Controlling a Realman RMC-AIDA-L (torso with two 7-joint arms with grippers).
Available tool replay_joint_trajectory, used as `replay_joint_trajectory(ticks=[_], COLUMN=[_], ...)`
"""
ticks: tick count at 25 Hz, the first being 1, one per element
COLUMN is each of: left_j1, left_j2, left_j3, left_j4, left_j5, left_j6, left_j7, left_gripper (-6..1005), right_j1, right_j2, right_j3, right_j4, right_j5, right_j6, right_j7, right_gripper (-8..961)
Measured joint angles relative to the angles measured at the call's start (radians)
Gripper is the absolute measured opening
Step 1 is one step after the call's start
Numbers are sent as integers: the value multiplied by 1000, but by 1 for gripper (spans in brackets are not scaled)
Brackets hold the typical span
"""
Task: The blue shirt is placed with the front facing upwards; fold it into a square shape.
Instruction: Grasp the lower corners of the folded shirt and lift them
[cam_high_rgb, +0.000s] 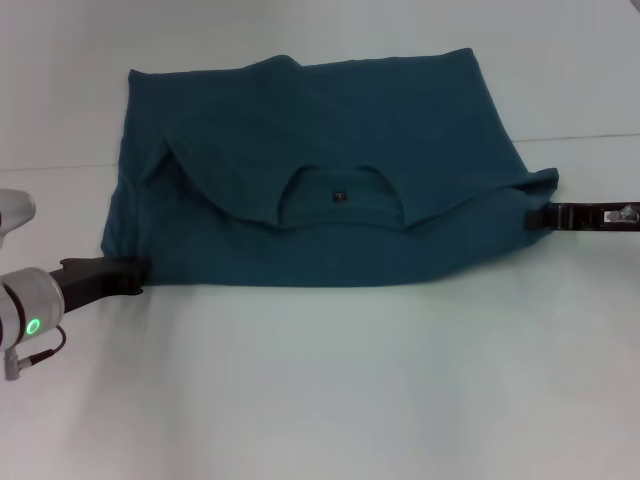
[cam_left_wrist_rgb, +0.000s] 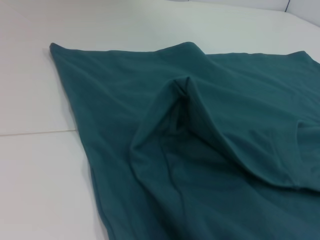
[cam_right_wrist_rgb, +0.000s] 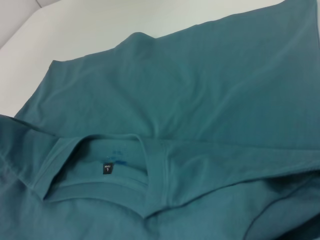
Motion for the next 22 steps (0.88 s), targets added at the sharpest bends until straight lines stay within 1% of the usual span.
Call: replay_joint_trajectory(ticks=[9, 15, 22], left_j1=[0, 2, 21], left_j2=[0, 0, 1], left_j3=[0, 0, -7], left_j4=[0, 10, 44], left_j5=[4, 6, 6], left_j6=[-10, -11, 1], left_j7=[-1, -2, -22], left_gripper=[69, 1, 80], right_j1=[0, 0, 0], right_j2=[1, 1, 1], right_j3=[2, 2, 2], right_j4=[0, 0, 2], right_j5=[0, 0, -2], right_j6=[0, 3, 7], right_j7=[0, 0, 0], right_gripper=[31, 31, 30])
